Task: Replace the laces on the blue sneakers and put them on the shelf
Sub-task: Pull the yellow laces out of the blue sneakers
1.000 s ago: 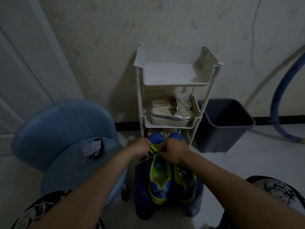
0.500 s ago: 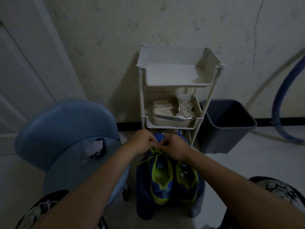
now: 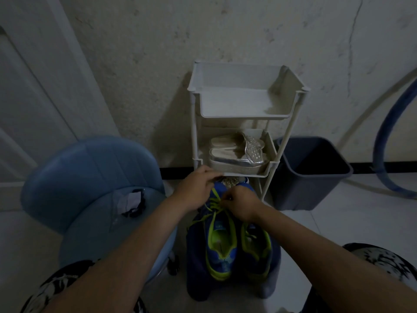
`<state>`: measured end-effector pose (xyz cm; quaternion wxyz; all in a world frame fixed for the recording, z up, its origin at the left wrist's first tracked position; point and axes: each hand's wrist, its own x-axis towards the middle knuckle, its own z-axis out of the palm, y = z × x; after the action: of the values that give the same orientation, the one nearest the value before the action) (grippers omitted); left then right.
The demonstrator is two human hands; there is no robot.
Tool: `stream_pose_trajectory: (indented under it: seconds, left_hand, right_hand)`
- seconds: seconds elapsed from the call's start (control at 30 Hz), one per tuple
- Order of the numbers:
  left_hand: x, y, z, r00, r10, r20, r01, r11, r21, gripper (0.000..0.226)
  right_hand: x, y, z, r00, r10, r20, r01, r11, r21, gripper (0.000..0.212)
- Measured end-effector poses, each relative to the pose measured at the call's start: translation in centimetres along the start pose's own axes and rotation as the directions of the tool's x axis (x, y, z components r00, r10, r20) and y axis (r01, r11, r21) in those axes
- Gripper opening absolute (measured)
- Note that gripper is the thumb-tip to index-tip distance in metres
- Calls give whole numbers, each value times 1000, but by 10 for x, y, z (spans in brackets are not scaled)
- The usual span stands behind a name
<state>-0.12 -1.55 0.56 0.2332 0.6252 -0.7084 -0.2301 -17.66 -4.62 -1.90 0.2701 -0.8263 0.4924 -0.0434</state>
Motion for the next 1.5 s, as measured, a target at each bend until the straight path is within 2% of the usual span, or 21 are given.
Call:
stream_pose_trajectory:
  seconds: [0.07, 0.17, 0.27, 0.33, 0.37, 0.43, 0.47, 0.57, 0.63, 0.7, 0.77, 0.8, 0.87, 0.93, 1.0, 1.07, 1.17, 1.23, 1.33, 1.43, 1.5]
  left_hand:
    - [0, 5, -5, 997, 19, 80, -17, 1000, -15, 35]
    - [-2, 6, -8, 982, -58, 177, 28, 986, 163, 24]
    - [-3, 5, -8, 984, -104, 142, 65, 965, 255, 18]
    - [-4, 5, -8, 988, -106, 109, 73, 959, 274, 18]
    - [-3, 4, -7, 989, -120, 89, 96, 967, 234, 17]
    - [-2, 2, -7, 985, -172, 25, 170, 983, 63, 19]
    - [-1, 3, -8, 979, -205, -14, 204, 978, -33, 21]
    - [4, 6, -12, 949, -298, -98, 270, 935, -229, 24]
    - [4, 6, -14, 929, -350, -122, 309, 913, -267, 27]
    - [2, 3, -12, 935, -320, -156, 302, 945, -127, 27]
    - [0, 0, -11, 965, -189, -179, 219, 962, 164, 24]
    - [-1, 1, -10, 982, -107, -158, 145, 955, 259, 29]
    - [0, 6, -9, 998, 7, -59, 7, 973, 231, 41]
    - [-1, 12, -6, 998, 37, 57, -43, 992, 120, 41]
    - [-2, 13, -1, 990, 3, 142, -17, 995, 97, 35]
    - [-3, 13, -2, 987, -47, 157, 24, 990, 142, 27]
    - [-2, 10, -7, 983, -110, 147, 82, 979, 185, 19]
    - [-3, 9, -9, 984, -131, 120, 113, 983, 148, 21]
    - [-2, 11, -15, 976, -218, -11, 218, 976, -4, 22]
    - [1, 12, -20, 939, -317, -132, 308, 948, -85, 27]
    - [-1, 13, -18, 928, -342, -146, 336, 940, -66, 29]
  right_hand:
    - [1, -2, -4, 999, 2, -38, 3, 990, 139, 25]
    - [-2, -6, -8, 999, -6, -52, 18, 970, 243, 32]
    - [-4, -7, -8, 999, -20, -50, 31, 975, 221, 26]
    - [-4, -7, -7, 1000, -27, -12, 29, 989, 147, 14]
    - [-4, -6, -6, 999, -33, 25, 32, 998, 53, 10]
    - [-3, -4, -1, 996, -28, 84, 41, 987, -157, 16]
    - [-2, -2, 1, 995, -23, 96, 42, 978, -203, 19]
    - [-2, -1, 3, 996, -13, 92, 33, 976, -213, 21]
    - [-1, 1, 1, 998, -4, 66, 17, 979, -204, 22]
    - [0, 3, -1, 999, 5, 53, 5, 982, -187, 23]
    - [0, 2, 0, 998, -12, 59, 21, 989, -149, 21]
    - [0, 0, 0, 998, -26, 53, 32, 992, -120, 21]
    - [0, -3, -3, 999, -39, 4, 39, 999, -14, 19]
    - [1, -3, -6, 997, -46, -59, 53, 991, 122, 20]
    - [2, -1, -8, 996, -40, -86, 57, 975, 217, 19]
    - [0, -2, -8, 997, -30, -66, 47, 964, 263, 22]
    - [1, -4, -4, 999, -27, -46, 37, 971, 238, 26]
    - [2, -2, 0, 999, -24, -27, 27, 989, 143, 22]
    - [2, 3, 8, 1000, 8, 28, -6, 999, -52, 18]
    - [2, 3, 12, 999, 24, 27, -22, 997, -76, 17]
    - [3, 2, 11, 1000, 24, 10, -23, 997, -72, 18]
